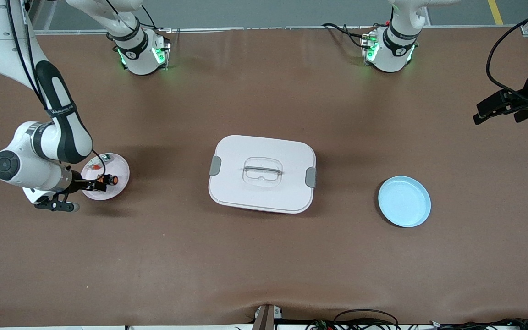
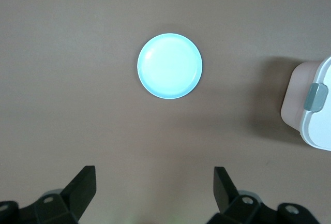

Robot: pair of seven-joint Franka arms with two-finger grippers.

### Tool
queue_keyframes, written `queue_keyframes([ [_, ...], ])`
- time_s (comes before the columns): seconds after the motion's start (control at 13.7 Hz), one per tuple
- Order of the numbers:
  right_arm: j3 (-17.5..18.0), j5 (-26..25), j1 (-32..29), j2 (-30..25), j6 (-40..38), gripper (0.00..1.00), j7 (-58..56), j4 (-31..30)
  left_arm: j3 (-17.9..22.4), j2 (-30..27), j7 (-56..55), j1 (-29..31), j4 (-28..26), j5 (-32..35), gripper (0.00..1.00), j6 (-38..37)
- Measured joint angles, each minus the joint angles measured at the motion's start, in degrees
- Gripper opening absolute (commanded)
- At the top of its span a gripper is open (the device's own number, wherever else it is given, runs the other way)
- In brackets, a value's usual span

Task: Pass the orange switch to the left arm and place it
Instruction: 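Move the right gripper down over the orange switch on the white plate, then close the right gripper on the orange switch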

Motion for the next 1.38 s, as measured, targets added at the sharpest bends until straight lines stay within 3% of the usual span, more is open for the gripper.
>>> queue_keyframes([
  [0.65, 0.1, 3.2, -0.1, 0.0, -0.1, 1.0, 0.0, -1.7, 0.0, 0.0, 0.0, 0.1, 0.0, 0.0, 1.0, 0.0],
  [1.38, 0.4, 3.4, -0.1, 0.0, -0.1, 1.0, -1.0, -2.5, 0.0, 0.0, 0.0, 0.4, -0.1, 0.0, 1.0, 0.0],
])
